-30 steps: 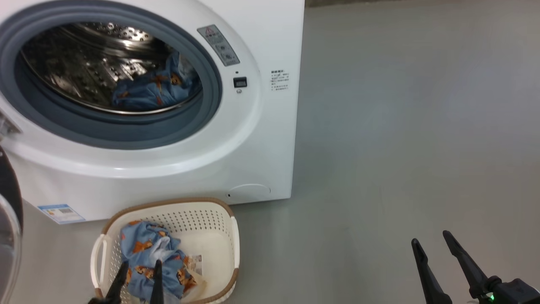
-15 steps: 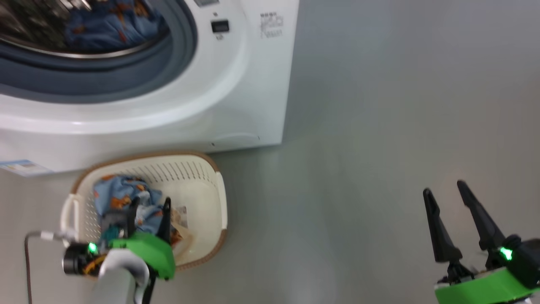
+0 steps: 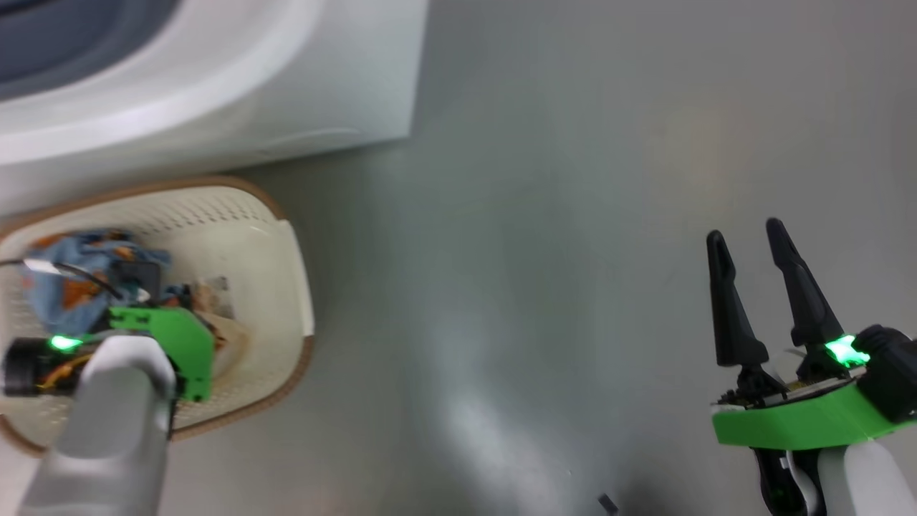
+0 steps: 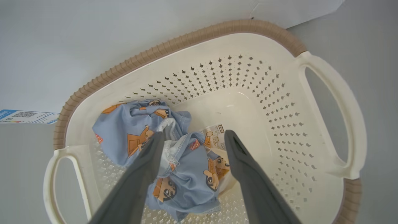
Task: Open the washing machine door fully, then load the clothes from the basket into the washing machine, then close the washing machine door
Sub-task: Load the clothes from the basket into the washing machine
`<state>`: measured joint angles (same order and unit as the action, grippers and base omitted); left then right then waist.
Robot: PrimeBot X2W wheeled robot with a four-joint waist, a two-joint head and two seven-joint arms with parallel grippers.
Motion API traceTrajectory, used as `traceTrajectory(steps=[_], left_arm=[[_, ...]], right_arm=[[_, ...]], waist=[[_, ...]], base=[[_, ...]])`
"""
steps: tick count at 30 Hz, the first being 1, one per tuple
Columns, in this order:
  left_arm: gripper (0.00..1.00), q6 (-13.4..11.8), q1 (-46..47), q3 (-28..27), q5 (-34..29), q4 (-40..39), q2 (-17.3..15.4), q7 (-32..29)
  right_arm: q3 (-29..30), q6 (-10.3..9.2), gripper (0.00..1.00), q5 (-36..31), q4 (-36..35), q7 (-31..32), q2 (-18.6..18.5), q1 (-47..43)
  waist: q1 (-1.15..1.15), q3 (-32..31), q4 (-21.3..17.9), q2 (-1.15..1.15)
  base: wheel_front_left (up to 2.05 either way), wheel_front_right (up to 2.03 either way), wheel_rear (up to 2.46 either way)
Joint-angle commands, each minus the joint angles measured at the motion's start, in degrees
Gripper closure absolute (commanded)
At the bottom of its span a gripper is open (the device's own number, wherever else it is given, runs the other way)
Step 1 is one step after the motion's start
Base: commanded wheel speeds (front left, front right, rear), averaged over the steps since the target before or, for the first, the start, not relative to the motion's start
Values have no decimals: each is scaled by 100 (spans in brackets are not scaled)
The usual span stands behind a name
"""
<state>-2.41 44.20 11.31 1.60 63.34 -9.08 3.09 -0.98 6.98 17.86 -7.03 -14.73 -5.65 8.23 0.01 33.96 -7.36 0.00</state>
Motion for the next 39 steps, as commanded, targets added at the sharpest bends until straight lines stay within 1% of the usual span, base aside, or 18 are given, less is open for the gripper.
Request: traceTrajectory(steps=[1, 5, 9, 11, 12, 16, 21, 22, 25, 26, 27, 28, 29, 33, 39], left_arm=[[0, -91, 119, -89, -62, 101, -341, -73], [0, -113, 312, -147, -11, 408, -632, -283], [0, -135, 437, -337, 193, 620, -874, -482], [0, -175, 494, -469, 332, 673, -968, -541], [0, -175, 494, -469, 332, 673, -968, -541], [0, -244, 615, -576, 459, 755, -1138, -728], [0, -423, 792, -512, 403, 832, -1374, -1041], [0, -513, 853, -484, 380, 859, -1442, -1184], [0, -640, 918, -449, 362, 899, -1494, -1413], [9, -675, 936, -442, 362, 906, -1509, -1463], [46, -693, 943, -419, 349, 916, -1530, -1523], [78, -708, 953, -425, 366, 926, -1544, -1594], [100, -720, 960, -436, 389, 933, -1556, -1644], [100, -726, 947, -434, 441, 931, -1586, -1616], [100, -718, 856, -528, 622, 806, -1547, -1216]], right_arm=[[-157, 51, 0, 112, -100, -27, 23, 55], [-219, 51, 0, 194, -70, -27, 133, 214], [-283, 51, 0, 269, -72, -27, 202, 307], [-312, 51, 0, 305, -77, -27, 226, 338], [-312, 51, 0, 305, -77, -27, 226, 338], [-382, 51, 0, 356, -112, -27, 254, 398], [-436, 51, 0, 384, -182, -27, 268, 471], [-445, 51, 0, 382, -219, -27, 271, 484], [-461, 51, 0, 383, -263, -27, 273, 497], [-464, 51, 0, 384, -277, -27, 274, 502], [-466, 51, 0, 384, -287, -27, 274, 505], [-468, 51, 0, 385, -294, -27, 275, 509], [-470, 51, 0, 388, -299, -27, 275, 514], [-450, 51, 0, 403, -304, -27, 276, 533], [-370, 51, 0, 403, -296, -27, 277, 546]], waist=[[-1, 781, -686, 0], [-1, 1066, -930, 0], [-1, 1347, -1113, 0], [-1, 1475, -1179, 0], [-1, 1475, -1179, 0], [-1, 1708, -1256, 0], [-1, 1901, -1297, 0], [-1, 1947, -1292, 0], [-1, 1991, -1287, 0], [-1, 2004, -1282, 0], [-1, 2011, -1279, 0], [-1, 2018, -1276, 0], [-1, 2024, -1275, 0], [-1, 2022, -1247, 0], [-1, 1972, -1132, 0]], base=[[0, 0, 0], [0, 0, 0], [0, 0, 0], [0, 0, 0], [0, 0, 0], [0, 0, 0], [0, 0, 0], [0, 0, 0], [0, 0, 0], [0, 0, 0], [0, 0, 0], [0, 0, 0], [0, 0, 0], [0, 0, 0], [0, 0, 0]])
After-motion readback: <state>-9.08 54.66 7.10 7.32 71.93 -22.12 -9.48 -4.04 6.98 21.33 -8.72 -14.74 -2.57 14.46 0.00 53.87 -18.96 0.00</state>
